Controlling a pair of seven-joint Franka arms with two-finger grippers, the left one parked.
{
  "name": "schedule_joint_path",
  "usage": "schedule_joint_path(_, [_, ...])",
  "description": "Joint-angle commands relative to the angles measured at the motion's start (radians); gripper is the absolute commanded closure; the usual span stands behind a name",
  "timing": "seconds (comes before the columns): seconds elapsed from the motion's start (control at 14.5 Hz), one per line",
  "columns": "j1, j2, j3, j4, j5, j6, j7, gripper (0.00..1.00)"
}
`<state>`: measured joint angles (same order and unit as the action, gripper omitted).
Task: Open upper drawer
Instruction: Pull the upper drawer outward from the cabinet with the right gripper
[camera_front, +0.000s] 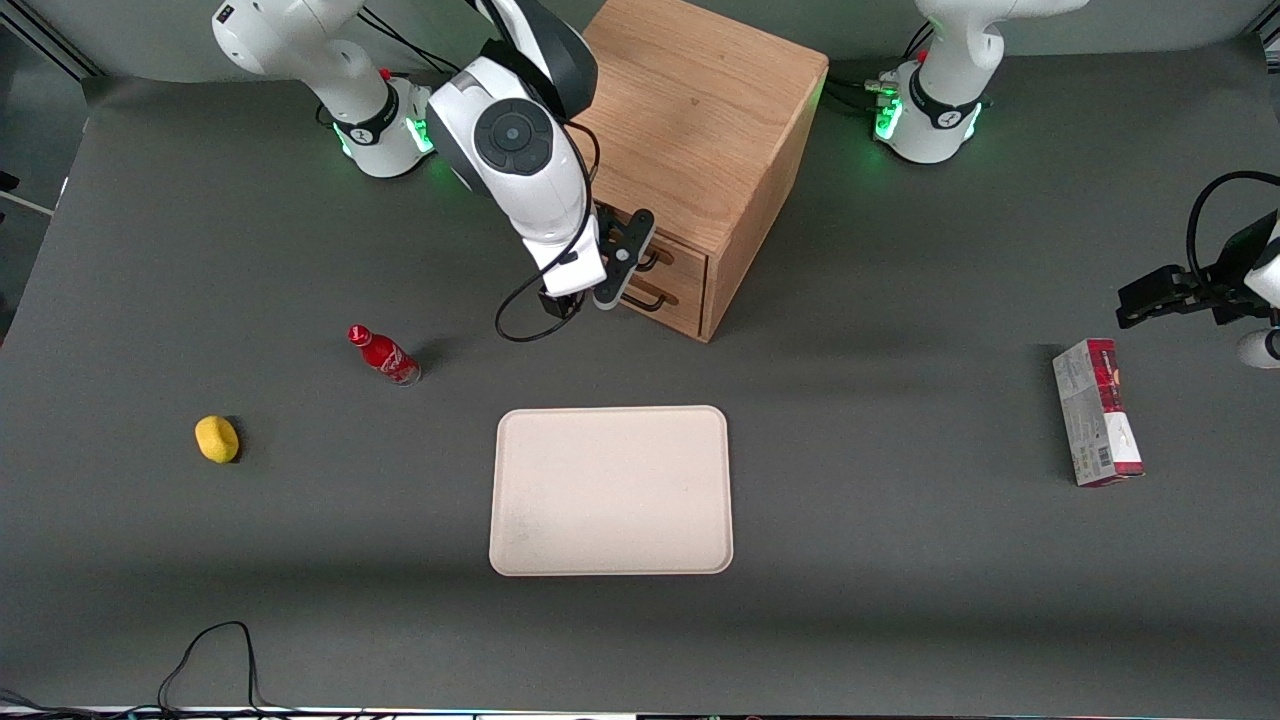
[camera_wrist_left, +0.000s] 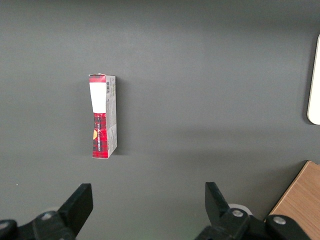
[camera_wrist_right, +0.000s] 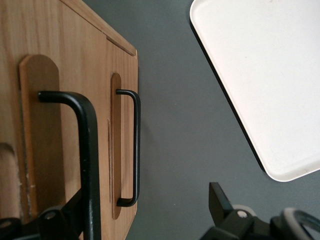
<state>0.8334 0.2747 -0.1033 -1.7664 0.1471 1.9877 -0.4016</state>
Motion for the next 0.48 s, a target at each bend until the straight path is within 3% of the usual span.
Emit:
schedule_joint_path(0.0, [-0.014, -0.003, -0.006, -0.005, 0.003, 0.016, 0.010, 0.00])
schedule_joint_path(0.42, [-0.095, 0.061, -0.006, 0.096, -0.015, 0.000, -0.014, 0.00])
